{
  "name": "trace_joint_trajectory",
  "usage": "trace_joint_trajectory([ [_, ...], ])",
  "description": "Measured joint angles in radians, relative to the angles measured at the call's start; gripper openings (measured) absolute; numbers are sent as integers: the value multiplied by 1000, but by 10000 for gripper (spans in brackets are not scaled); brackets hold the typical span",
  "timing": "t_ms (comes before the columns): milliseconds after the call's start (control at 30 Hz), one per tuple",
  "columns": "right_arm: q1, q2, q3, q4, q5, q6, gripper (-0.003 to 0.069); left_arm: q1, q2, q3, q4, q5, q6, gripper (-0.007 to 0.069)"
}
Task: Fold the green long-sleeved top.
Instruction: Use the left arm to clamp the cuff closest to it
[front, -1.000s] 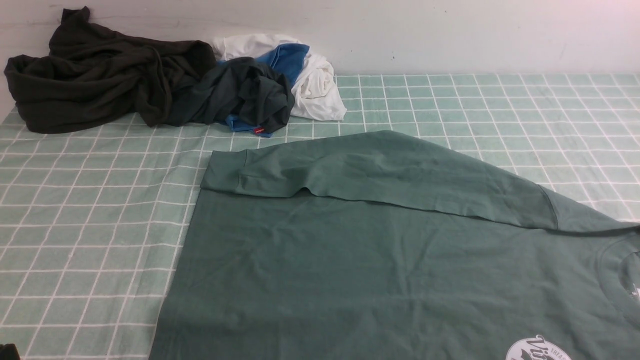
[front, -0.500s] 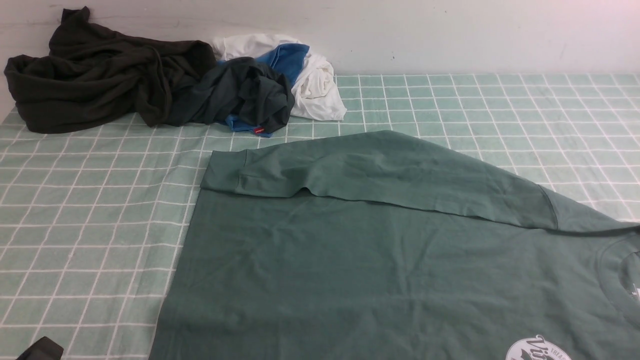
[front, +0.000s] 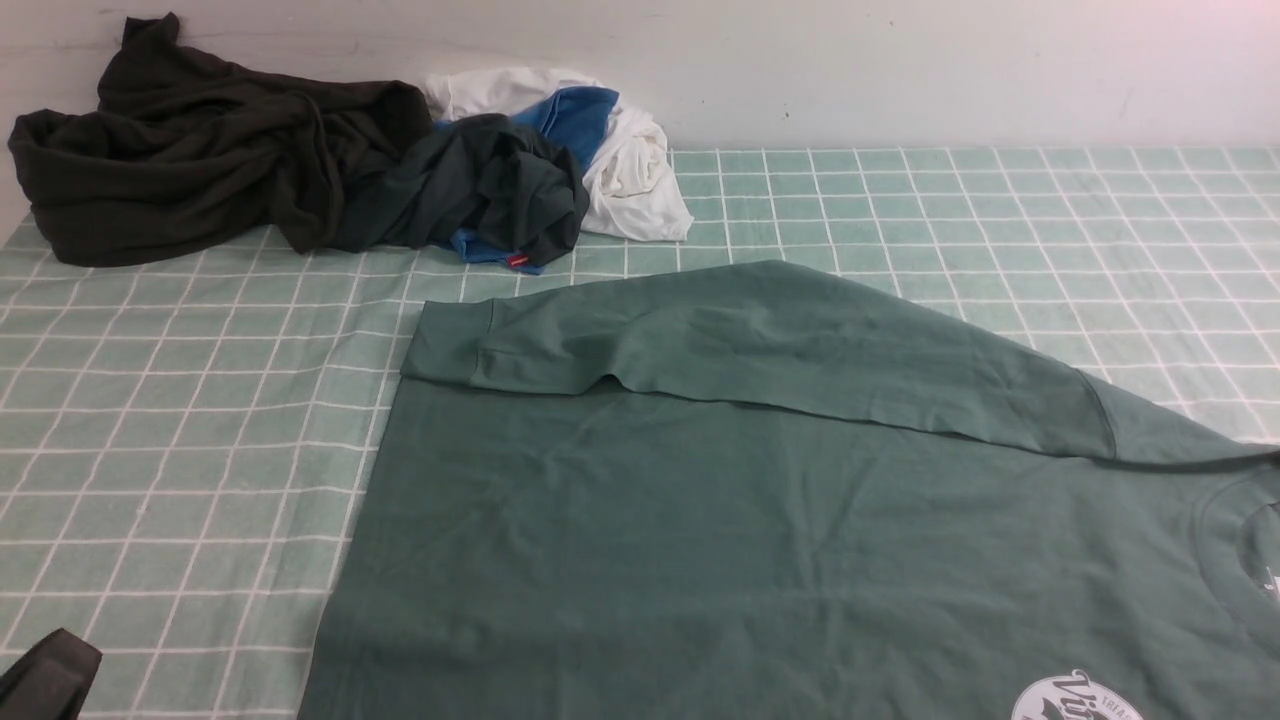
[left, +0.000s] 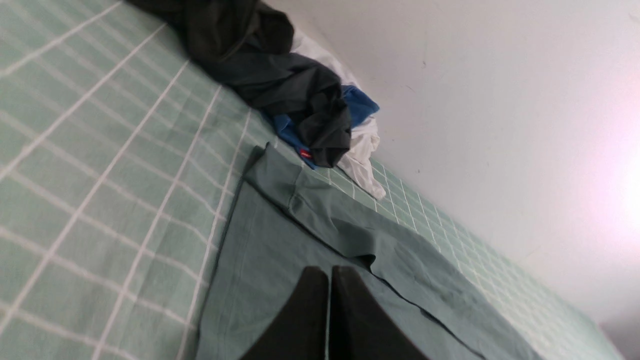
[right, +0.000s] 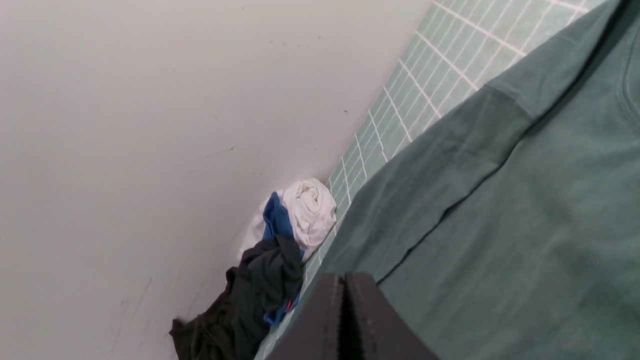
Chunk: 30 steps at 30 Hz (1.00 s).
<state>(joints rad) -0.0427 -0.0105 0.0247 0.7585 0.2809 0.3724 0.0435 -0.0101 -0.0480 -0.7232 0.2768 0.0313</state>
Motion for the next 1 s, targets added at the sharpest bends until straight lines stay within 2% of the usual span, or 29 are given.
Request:
trace_joint_trajectory([
  [67,0,0,0,-3,-17,-46,-14,0,20,-57,13,57,96,-3],
  [200,0,0,-13,-22,-11,-213,-14,0,186,-212,88,179,192,-3],
  [233,0,15,-49,-34,4,-295,-14,0,264,-274,137,218,209,-3],
  [267,0,15,-49,-37,6,-308,-14,0,278,-285,146,225,215,-3],
  [333,0,115,-176,-79,49,-469,-14,0,462,-463,283,332,262,-3],
  [367,0,125,-187,-83,55,-482,-14,0,474,-476,283,332,266,-3],
  [500,0,357,-458,-166,269,-760,-14,-45,691,-746,514,551,308,-3],
  [567,0,473,-592,-189,472,-858,-14,-118,774,-830,601,666,284,-3],
  [633,2,522,-643,-194,561,-880,-14,-158,809,-852,633,715,275,-3],
  [667,20,612,-723,-202,698,-900,-14,-231,870,-866,682,791,269,-3],
  [733,36,651,-752,-206,761,-903,-14,-278,911,-866,701,826,265,-3],
  [867,145,763,-802,-258,920,-885,-14,-407,1041,-865,723,888,263,-3],
  [1000,311,866,-802,-470,965,-774,-14,-513,1187,-864,723,890,263,4],
])
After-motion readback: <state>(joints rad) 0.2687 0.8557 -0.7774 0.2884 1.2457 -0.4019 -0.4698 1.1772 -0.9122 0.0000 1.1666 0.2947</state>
